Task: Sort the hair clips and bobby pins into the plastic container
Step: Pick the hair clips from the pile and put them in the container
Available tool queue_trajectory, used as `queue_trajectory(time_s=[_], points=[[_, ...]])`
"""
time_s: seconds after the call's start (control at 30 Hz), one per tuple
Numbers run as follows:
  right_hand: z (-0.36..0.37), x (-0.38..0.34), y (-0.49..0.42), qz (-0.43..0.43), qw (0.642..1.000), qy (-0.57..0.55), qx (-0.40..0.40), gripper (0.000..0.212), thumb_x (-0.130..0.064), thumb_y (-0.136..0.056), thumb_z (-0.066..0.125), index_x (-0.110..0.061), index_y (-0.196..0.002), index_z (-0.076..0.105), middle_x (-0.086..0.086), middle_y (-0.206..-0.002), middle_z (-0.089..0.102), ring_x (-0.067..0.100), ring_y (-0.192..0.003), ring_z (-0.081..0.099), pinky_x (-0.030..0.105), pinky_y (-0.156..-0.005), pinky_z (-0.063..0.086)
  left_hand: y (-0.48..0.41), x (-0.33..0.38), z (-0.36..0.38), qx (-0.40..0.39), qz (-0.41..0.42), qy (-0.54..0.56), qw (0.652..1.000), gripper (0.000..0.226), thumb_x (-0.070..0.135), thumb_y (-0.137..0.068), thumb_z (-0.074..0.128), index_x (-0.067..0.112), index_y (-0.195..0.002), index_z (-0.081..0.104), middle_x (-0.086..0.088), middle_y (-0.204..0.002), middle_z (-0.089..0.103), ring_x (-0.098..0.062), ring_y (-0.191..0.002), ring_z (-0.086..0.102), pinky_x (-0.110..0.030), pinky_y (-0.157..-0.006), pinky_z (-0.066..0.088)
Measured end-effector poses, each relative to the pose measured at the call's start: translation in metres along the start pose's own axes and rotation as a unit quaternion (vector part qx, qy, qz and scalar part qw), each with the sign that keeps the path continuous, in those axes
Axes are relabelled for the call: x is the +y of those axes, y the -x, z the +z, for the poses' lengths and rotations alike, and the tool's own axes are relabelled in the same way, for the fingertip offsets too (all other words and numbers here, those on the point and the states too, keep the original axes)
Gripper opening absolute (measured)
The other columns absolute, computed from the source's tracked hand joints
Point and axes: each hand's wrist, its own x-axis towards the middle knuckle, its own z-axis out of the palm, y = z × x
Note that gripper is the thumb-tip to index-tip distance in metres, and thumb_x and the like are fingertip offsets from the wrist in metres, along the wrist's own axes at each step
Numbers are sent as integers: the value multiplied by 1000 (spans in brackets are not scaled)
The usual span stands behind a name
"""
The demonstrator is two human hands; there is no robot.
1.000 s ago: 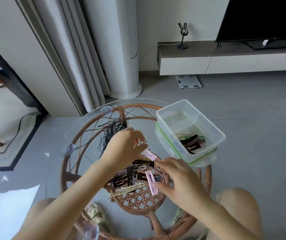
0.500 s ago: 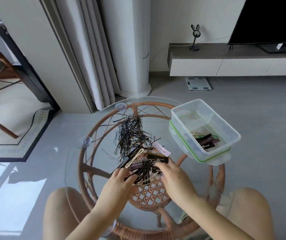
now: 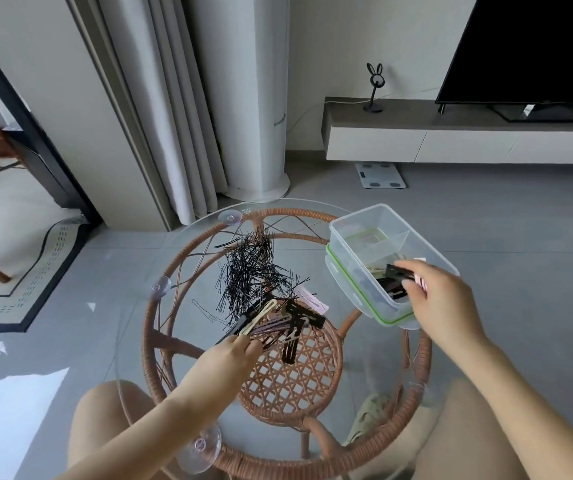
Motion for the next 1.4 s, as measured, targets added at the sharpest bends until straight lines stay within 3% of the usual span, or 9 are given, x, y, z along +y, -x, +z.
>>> queue_trajectory(time_s=[0.2,0.37,0.47,0.6,0.7,1.0,1.1,1.23,1.4], points=[[10,26,-45,5,983,75,-165,32,-9,-87,54,-29,-109,66,3,-113,67,26,-94,59,27,-74,41,3,3,-34,39,-82,175,980,12,21,-90,58,11,-92,63,3,-78,64,-12,-68,60,-15,-63,46],[14,28,-53,-24,957,79,-278,33,-18,-86,60,-36,-113,63,-7,-115,66,17,-100,60,31,-81,48,9,8,-65,70,-141,296,942,8,16,-90,58,14,-86,64,-3,-70,71,-17,-60,69,-26,-52,52],[9,30,-46,-33,982,39,-182,27,-18,-86,59,-30,-108,67,-7,-115,66,18,-102,60,30,-87,47,-3,24,-92,92,-155,341,922,9,18,-88,60,13,-84,66,-5,-69,69,-25,-57,67,-42,-55,55],[-8,36,-32,23,999,-27,4,25,-8,-85,57,-16,-105,68,2,-108,69,22,-101,62,22,-81,38,-54,64,-118,102,-121,367,917,15,21,-89,59,10,-79,64,-4,-65,67,-12,-48,61,-29,-45,51],[-15,42,-18,70,993,-66,73,20,-7,-85,57,-13,-99,70,6,-100,71,24,-91,63,25,-76,39,-110,97,-116,78,-116,347,928,13,12,-90,54,5,-84,63,-8,-68,65,-26,-60,62,-28,-45,45],[-14,52,0,71,993,-56,75,19,-4,-84,59,-13,-96,71,3,-97,72,24,-90,64,25,-76,41,-218,147,-96,-10,-53,193,980,31,-3,-85,50,5,-57,40,-7,-60,40,-35,-73,52,-33,-61,39],[-13,46,1,56,994,-51,77,18,-4,-83,59,-11,-95,70,5,-95,72,26,-89,64,26,-75,42,-221,141,-95,-42,-11,177,983,14,12,-87,56,1,-92,64,-11,-86,60,-36,-92,60,-33,-69,46],[-10,26,8,-4,992,-59,108,21,-2,-81,62,-10,-99,69,4,-94,72,22,-84,65,19,-72,43,-190,111,-117,51,27,249,967,21,17,-88,57,11,-105,68,-7,-111,67,-24,-101,61,-33,-87,51],[22,-20,31,-139,986,-97,-2,29,-24,-80,64,-17,-108,65,-3,-103,68,13,-94,62,24,-83,49,-104,41,-113,196,-144,265,933,16,15,-87,58,14,-95,71,-4,-97,68,-19,-83,63,-31,-75,55]])
